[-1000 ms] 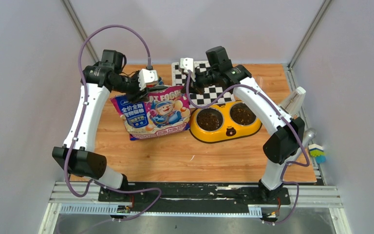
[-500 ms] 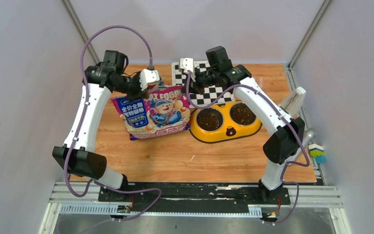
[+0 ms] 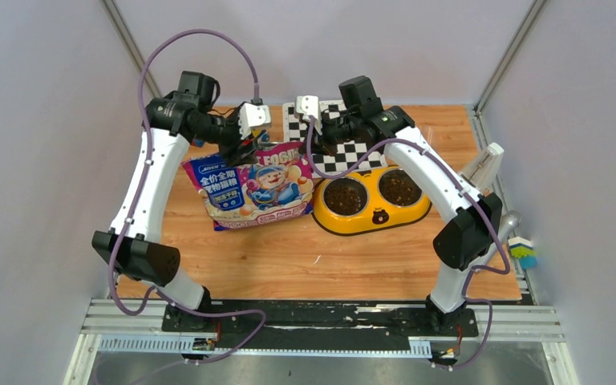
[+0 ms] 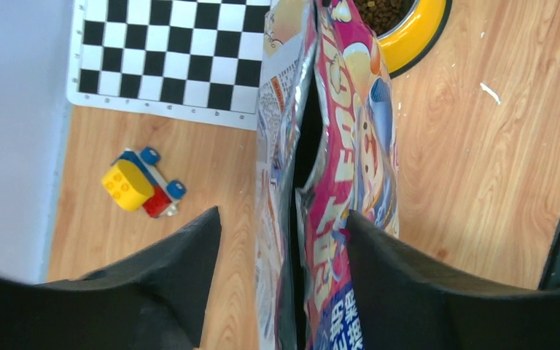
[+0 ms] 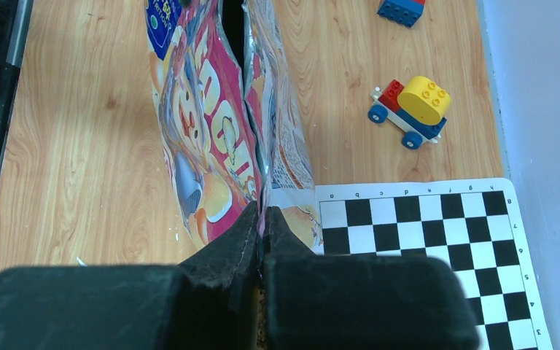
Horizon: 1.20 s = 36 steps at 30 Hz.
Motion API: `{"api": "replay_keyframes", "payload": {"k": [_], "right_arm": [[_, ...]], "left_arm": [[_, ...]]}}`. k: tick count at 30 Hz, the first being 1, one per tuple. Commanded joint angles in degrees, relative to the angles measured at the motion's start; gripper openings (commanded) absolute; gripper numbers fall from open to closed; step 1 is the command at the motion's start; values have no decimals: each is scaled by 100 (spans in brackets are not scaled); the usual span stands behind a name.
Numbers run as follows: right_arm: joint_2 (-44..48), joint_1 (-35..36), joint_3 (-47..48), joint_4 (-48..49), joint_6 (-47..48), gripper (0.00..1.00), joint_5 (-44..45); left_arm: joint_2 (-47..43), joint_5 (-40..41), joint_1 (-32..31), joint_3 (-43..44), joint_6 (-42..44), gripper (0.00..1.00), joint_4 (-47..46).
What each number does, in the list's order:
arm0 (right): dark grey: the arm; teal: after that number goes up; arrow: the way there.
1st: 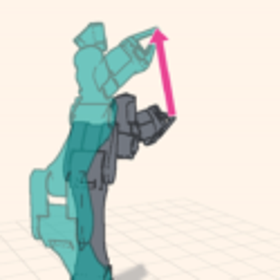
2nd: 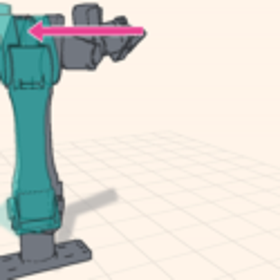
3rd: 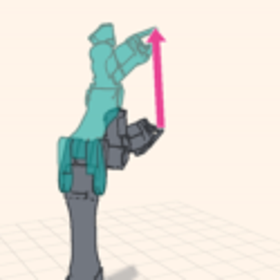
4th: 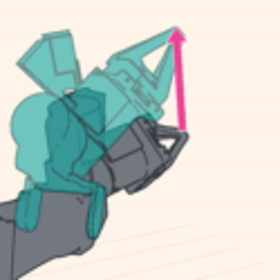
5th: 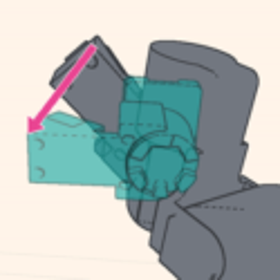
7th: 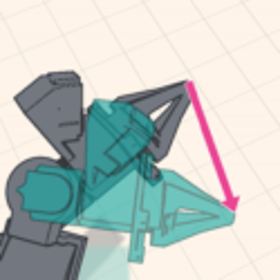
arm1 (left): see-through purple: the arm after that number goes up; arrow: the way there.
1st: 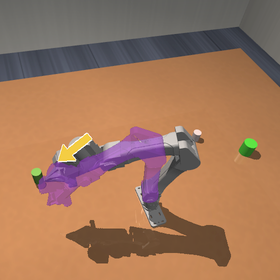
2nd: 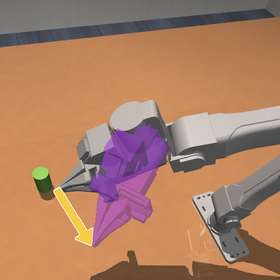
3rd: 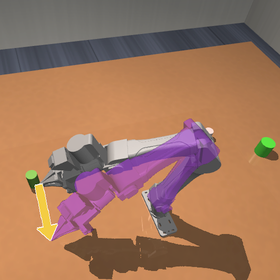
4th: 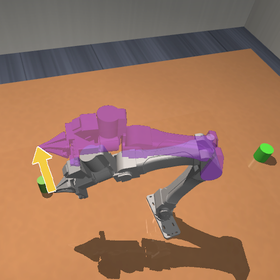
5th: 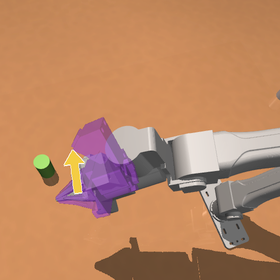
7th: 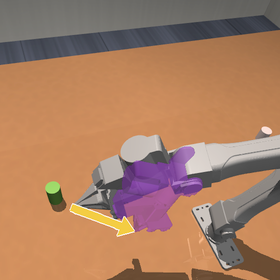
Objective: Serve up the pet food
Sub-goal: Close the pet food bag at the center of the board.
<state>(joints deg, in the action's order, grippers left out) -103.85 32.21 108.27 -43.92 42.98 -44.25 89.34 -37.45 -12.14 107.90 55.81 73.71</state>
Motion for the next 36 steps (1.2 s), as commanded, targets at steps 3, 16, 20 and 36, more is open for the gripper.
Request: {"api": "replay_keyframes", "payload": {"k": [3,16,20,36], "right_arm": [[495,-135,452,333,118,0,-36],[492,-136,453,307,118,0,-54],[506,-136,433,303,114,0,-32],[482,-135,492,296,88,0,-41]], "left_arm": [[326,-30,-198,308,-191,40,-47],[102,-107,-201,300,-382,59,-292],[125,-308,-201,384,-524,84,-428],[660,-697,-563,863,-777,73,-337]]}}
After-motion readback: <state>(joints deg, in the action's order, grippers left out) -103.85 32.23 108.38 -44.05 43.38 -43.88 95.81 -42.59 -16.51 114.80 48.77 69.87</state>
